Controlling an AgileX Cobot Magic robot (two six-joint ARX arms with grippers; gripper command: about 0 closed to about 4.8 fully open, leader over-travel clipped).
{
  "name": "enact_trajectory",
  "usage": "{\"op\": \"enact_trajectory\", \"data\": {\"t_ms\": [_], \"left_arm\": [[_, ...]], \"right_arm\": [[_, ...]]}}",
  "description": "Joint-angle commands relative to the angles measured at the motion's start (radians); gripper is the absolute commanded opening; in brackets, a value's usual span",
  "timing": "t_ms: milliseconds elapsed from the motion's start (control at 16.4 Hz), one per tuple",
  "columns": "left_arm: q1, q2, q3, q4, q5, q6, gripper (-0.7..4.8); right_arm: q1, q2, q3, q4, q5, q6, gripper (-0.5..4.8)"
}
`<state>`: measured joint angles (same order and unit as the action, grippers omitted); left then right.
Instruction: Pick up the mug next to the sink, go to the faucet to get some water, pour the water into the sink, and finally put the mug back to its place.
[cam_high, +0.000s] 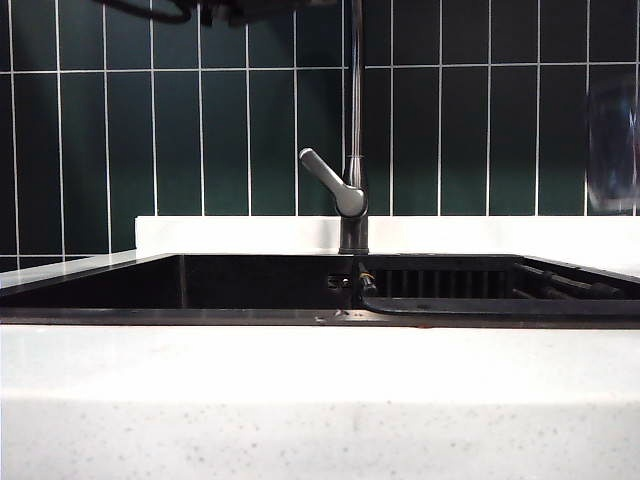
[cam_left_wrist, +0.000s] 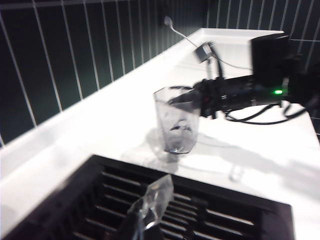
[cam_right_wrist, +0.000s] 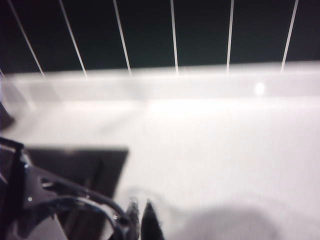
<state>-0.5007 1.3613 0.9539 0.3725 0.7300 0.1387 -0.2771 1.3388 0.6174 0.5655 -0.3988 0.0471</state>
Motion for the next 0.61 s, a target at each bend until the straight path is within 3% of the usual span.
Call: {"op": "enact_trajectory", "data": {"t_ms": [61, 608], "left_arm": [[-0.002, -0.003, -0.01, 0.01, 0.016, -0.008, -0.06], [-0.001, -0.003, -0.011, 0.01, 0.06, -0.007, -0.06]], "right_arm": [[0.0, 0.064, 0.004, 0.068, -0.029, -0.002, -0.05], [0.0, 0.158, 0.006, 0.189, -0.026, -0.049, -0.05]]}}
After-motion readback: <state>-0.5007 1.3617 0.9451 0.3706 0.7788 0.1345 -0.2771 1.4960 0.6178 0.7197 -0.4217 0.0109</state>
